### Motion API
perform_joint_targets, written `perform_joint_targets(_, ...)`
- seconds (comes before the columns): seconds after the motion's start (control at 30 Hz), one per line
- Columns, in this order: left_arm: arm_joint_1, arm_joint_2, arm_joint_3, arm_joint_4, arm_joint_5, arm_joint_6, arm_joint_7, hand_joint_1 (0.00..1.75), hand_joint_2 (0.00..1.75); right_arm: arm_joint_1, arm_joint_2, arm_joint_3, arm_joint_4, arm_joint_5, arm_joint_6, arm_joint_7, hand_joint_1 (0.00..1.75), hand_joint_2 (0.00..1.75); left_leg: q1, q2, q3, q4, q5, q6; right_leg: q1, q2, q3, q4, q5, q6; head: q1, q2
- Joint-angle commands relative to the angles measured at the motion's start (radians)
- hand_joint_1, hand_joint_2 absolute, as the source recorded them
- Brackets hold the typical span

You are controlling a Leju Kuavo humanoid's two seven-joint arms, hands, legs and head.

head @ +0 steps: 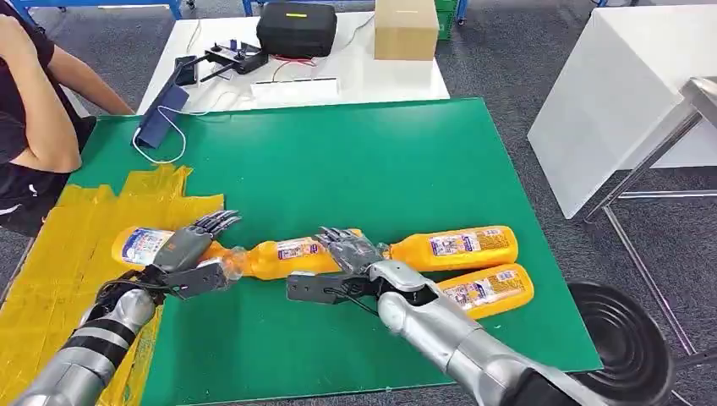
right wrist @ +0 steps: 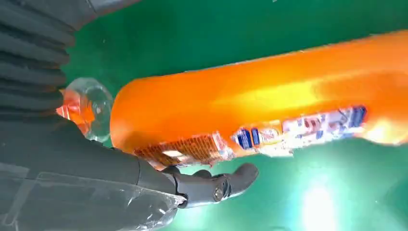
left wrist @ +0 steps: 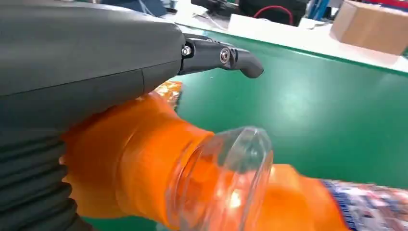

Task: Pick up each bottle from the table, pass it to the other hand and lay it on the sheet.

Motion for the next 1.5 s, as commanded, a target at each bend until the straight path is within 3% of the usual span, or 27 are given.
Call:
perform_joint_targets(0.03,-0.058,-0.024,-0.066,0.101,0.055,-0.031,-0.014,0.00,0.00,-0.030,0.056,0.152,0.283,0.097,0.020,0.032,0.00,1.75,0.002,-0.003,0.007,-0.002,-0.001,-0.001,0.002,-0.002,0.009,-0.003,-0.001,0.000,0.000,0.000)
perform_joint_targets(0.2,-0.045,-0.059,-0.009,0.059,0.154,-0.056,-0.064,0.00,0.00,-0.035,0.063,0.187,0.348,0.154,0.068,0.043,0.00,1.75,0.002,-0.004,0.011,-0.001,0.000,-0.001,0.002,-0.004,0.013,-0.004,-0.001,0.000,0.000,0.000)
perform_joint_targets(0.23,-0.043,-0.070,0.008,0.045,0.188,-0.076,-0.080,0.00,0.00,-0.032,0.060,0.198,0.357,0.168,0.080,0.041,0.21,1.75,0.002,-0.004,0.011,-0.001,0.000,-0.001,0.001,-0.003,0.013,-0.003,-0.001,0.000,0.000,0.000)
perform_joint_targets(0.27,-0.039,-0.077,0.022,0.026,0.219,-0.097,-0.093,0.00,0.00,-0.028,0.058,0.202,0.365,0.176,0.084,0.038,1.15,1.75,0.004,-0.006,0.011,-0.001,0.000,-0.002,0.003,-0.005,0.014,-0.004,-0.001,0.000,0.000,0.000)
perform_joint_targets(0.3,-0.035,-0.083,0.035,0.013,0.239,-0.107,-0.098,0.00,0.00,-0.025,0.058,0.202,0.370,0.182,0.085,0.035,1.40,1.75,0.001,-0.004,0.012,-0.001,0.000,-0.001,0.001,-0.003,0.014,-0.003,-0.001,0.000,0.001,0.000)
perform_joint_targets(0.43,-0.033,-0.083,0.036,0.000,0.242,-0.115,-0.094,0.00,0.00,-0.022,0.055,0.202,0.372,0.185,0.080,0.032,1.40,1.75,0.002,-0.004,0.017,-0.002,-0.001,-0.001,0.002,-0.003,0.019,-0.004,-0.001,0.000,0.001,0.000)
perform_joint_targets(0.47,-0.029,-0.090,0.053,-0.005,0.268,-0.125,-0.104,0.00,0.00,-0.025,0.058,0.201,0.376,0.188,0.091,0.035,1.55,1.75,0.003,-0.004,0.017,-0.002,-0.001,-0.002,0.002,-0.003,0.019,-0.005,0.000,0.000,0.001,0.000)
perform_joint_targets(0.5,-0.028,-0.099,0.070,-0.016,0.300,-0.144,-0.122,0.00,0.00,-0.025,0.056,0.203,0.378,0.194,0.099,0.034,1.61,1.75,0.002,-0.002,0.020,-0.002,-0.001,-0.002,0.002,-0.002,0.021,-0.004,0.000,-0.001,0.000,0.000)
perform_joint_targets(0.67,0.006,-0.149,0.151,-0.150,0.438,-0.234,-0.136,0.00,0.00,-0.015,0.041,0.193,0.396,0.238,0.111,0.025,1.55,1.75,0.002,-0.002,0.023,-0.001,-0.002,-0.003,0.002,-0.002,0.022,-0.004,-0.001,-0.001,0.000,0.000)
perform_joint_targets(1.1,0.020,-0.167,0.157,-0.216,0.482,-0.273,-0.138,0.00,0.00,0.022,0.065,0.197,0.434,0.296,0.097,0.056,1.52,1.75,0.002,-0.002,0.027,-0.002,-0.002,-0.003,0.002,-0.002,0.027,-0.005,-0.002,0.000,0.000,0.000)
perform_joint_targets(1.13,0.022,-0.170,0.155,-0.226,0.487,-0.278,-0.130,0.00,0.00,0.031,0.072,0.197,0.446,0.306,0.094,0.064,0.58,1.75,0.003,-0.004,0.025,-0.002,0.000,-0.003,0.003,-0.003,0.025,-0.006,-0.001,0.001,0.000,0.000)
perform_joint_targets(1.17,0.023,-0.171,0.154,-0.235,0.493,-0.281,-0.127,0.00,0.00,0.041,0.078,0.201,0.453,0.325,0.084,0.070,0.00,1.75,0.002,-0.003,0.027,-0.003,-0.001,-0.003,0.002,-0.002,0.027,-0.006,-0.001,0.001,0.000,0.000)
perform_joint_targets(1.23,0.031,-0.172,0.154,-0.253,0.499,-0.277,-0.123,0.00,0.00,0.062,0.091,0.203,0.474,0.359,0.069,0.093,0.00,1.75,0.002,-0.001,0.031,-0.001,-0.002,-0.003,0.002,-0.001,0.030,-0.004,-0.002,0.001,0.000,0.000)
perform_joint_targets(1.27,0.034,-0.172,0.155,-0.262,0.500,-0.274,-0.123,0.00,0.00,0.072,0.097,0.204,0.482,0.371,0.068,0.100,0.00,1.75,0.004,-0.006,0.023,-0.004,0.002,-0.004,0.004,-0.005,0.025,-0.010,0.001,0.001,0.000,0.000)
perform_joint_targets(1.4,0.039,-0.178,0.159,-0.290,0.519,-0.285,-0.122,0.00,0.00,0.099,0.105,0.206,0.494,0.407,0.078,0.108,0.00,1.75,0.003,-0.002,0.033,0.000,-0.006,-0.003,0.003,-0.001,0.032,-0.004,-0.005,-0.001,0.000,0.000)
perform_joint_targets(1.5,0.042,-0.179,0.159,-0.302,0.526,-0.288,-0.121,0.00,0.00,0.112,0.106,0.210,0.499,0.425,0.090,0.112,0.00,1.75,0.003,-0.005,0.030,0.001,-0.008,-0.003,0.004,-0.004,0.021,-0.003,-0.009,-0.005,0.000,0.000)
